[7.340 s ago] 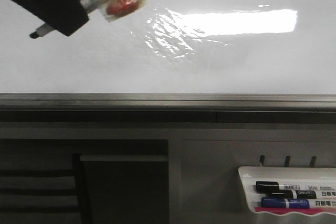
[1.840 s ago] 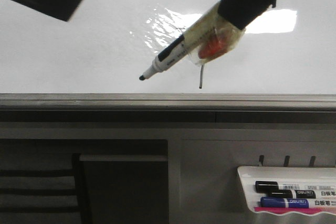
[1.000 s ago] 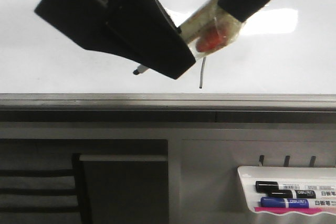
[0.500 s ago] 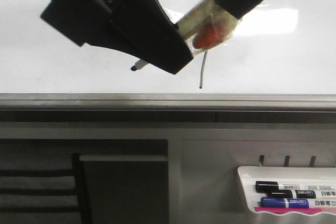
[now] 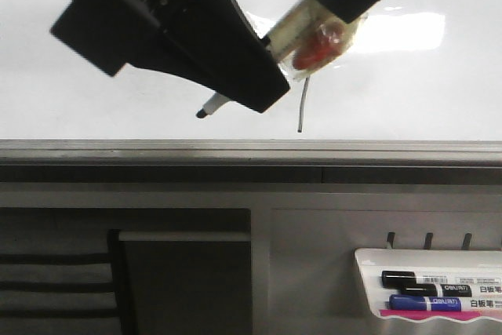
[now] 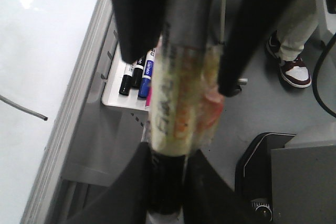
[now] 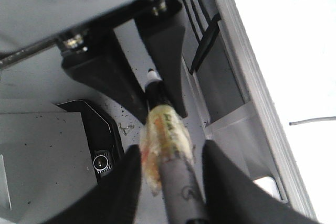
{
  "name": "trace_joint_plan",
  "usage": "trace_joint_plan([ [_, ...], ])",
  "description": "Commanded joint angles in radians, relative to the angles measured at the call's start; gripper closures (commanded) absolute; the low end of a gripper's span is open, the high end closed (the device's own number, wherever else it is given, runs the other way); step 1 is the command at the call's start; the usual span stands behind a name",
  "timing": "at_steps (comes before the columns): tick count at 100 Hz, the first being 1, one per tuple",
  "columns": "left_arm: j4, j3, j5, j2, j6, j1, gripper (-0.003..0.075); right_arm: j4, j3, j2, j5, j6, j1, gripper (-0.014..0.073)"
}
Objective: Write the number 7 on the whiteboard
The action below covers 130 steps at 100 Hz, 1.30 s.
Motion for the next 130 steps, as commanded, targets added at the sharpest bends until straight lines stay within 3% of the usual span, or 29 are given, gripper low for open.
trace_joint_plan([
  [1, -0.047, -0.033, -0.044, -0.026, -0.019, -0.004, 0.0741, 0.034, -0.032, -0.025, -0.039, -0.003, 0.002, 0.0263],
  [21, -0.043, -0.033, -0.044, -0.026, -0.054, 0.029, 0.0741, -0.086, -0.051, -0.097, -0.039, 0.133, -0.022, 0.0260],
  [36, 0.000, -0.033, -0.045, -0.055, -0.195, 0.114, 0.0741, -0.161, -0.054, -0.205, -0.021, 0.230, -0.099, 0.0260],
  [60, 0.236, -0.028, -0.047, -0.142, -0.587, 0.357, 0.0741, -0.163, -0.052, -0.318, 0.020, 0.239, -0.210, 0.0260],
  [81, 0.278, 0.065, -0.165, -0.195, -0.734, 0.571, 0.0741, -0.168, -0.052, -0.335, 0.043, 0.241, -0.236, 0.0260],
  [103, 0.266, 0.190, -0.404, -0.180, -0.742, 0.639, 0.0741, -0.168, -0.052, -0.335, 0.046, 0.243, -0.236, 0.0260],
  [130, 0.266, 0.195, -0.497, -0.118, -0.742, 0.639, 0.0741, -0.168, -0.052, -0.335, 0.041, 0.243, -0.236, 0.0260],
])
